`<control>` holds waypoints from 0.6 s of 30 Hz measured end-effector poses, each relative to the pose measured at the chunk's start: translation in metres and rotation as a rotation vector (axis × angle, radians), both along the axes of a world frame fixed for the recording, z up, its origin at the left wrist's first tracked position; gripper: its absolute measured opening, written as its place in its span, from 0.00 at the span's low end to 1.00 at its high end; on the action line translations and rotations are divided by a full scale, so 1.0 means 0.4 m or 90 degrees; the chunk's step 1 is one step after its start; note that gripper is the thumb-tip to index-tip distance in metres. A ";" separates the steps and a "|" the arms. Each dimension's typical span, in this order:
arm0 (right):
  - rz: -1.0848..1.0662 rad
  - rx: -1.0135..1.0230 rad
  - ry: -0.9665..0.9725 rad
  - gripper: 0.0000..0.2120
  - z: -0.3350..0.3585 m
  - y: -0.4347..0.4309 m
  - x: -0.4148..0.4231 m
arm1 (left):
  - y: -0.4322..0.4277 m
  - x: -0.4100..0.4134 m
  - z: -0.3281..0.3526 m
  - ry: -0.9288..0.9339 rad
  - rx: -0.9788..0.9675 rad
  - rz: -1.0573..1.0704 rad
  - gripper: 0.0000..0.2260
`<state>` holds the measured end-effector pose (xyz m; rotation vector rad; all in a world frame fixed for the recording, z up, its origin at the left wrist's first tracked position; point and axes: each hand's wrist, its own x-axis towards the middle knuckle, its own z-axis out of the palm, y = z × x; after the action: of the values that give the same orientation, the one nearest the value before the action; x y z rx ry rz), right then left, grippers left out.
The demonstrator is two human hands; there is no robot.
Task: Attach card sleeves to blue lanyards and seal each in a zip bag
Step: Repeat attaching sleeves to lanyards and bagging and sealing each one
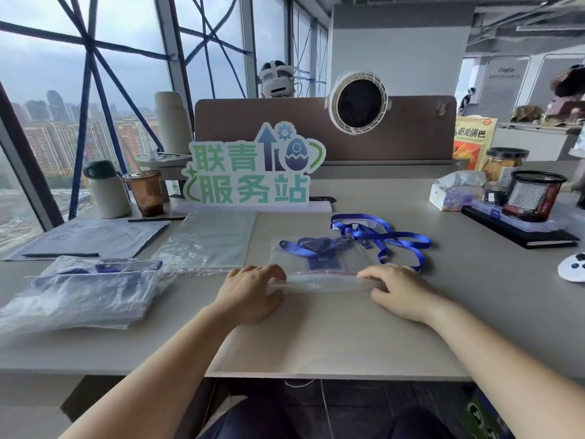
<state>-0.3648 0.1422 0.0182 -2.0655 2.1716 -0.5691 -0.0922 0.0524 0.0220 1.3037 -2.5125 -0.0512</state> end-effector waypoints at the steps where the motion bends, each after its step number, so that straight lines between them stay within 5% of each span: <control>1: -0.008 -0.013 -0.037 0.13 -0.005 -0.002 -0.005 | -0.002 0.002 -0.003 0.006 -0.004 0.007 0.14; 4: -0.012 -0.051 -0.243 0.04 -0.014 -0.007 -0.012 | -0.020 0.008 -0.021 0.115 0.010 0.020 0.08; 10: -0.057 -0.144 -0.480 0.07 0.021 -0.025 0.001 | -0.039 -0.017 -0.007 0.438 0.187 0.083 0.09; 18: -0.318 0.023 -0.118 0.16 -0.011 -0.105 -0.004 | -0.083 -0.081 -0.004 0.156 0.164 0.232 0.21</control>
<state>-0.3663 0.1002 0.0140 -1.3768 2.5563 -0.7207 -0.1244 0.0190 0.0203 1.7213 -2.0818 -0.4375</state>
